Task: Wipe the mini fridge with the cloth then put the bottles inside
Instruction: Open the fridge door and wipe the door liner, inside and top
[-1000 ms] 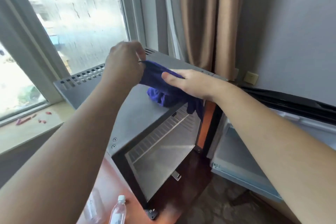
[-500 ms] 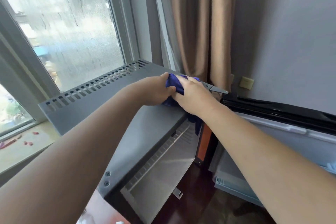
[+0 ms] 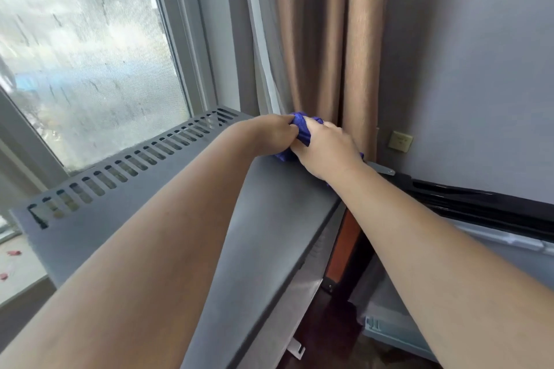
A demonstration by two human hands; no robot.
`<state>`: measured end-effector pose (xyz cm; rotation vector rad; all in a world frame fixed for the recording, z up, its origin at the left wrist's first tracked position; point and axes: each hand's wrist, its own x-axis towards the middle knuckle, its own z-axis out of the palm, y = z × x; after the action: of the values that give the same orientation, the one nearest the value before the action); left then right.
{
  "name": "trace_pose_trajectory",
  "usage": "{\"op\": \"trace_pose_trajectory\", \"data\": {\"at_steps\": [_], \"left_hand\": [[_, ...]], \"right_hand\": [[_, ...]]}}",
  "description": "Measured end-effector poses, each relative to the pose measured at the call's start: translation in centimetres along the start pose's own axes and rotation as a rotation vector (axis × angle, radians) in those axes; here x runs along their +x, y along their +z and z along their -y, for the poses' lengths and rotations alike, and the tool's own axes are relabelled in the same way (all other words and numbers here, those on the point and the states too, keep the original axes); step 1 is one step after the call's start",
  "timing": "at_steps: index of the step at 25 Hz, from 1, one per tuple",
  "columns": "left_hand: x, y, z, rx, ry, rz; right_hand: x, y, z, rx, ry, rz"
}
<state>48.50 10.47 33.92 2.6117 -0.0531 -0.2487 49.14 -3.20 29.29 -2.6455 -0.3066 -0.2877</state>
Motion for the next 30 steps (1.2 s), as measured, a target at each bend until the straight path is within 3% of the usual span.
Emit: {"op": "trace_pose_trajectory", "data": {"at_steps": [8,22,26,30], "left_hand": [[-8.8,1.6,0.5,-0.015,0.04,-0.074],[-29.6,5.2,1.6,0.105,-0.255,-0.2],[-31.2,4.5,3.1,0.1,-0.302,-0.199],[-27.4,2.9,4.5,0.146,-0.277,-0.171]], "right_hand": [[-7.8,-2.1,0.6,0.024,-0.078,0.019],[-24.0,-2.5,6.5,0.269,-0.294,0.168],[-24.2,-1.8,8.8,0.228,-0.355,0.208],[-19.5,-0.9,9.8,0.16,-0.345,0.246]]}}
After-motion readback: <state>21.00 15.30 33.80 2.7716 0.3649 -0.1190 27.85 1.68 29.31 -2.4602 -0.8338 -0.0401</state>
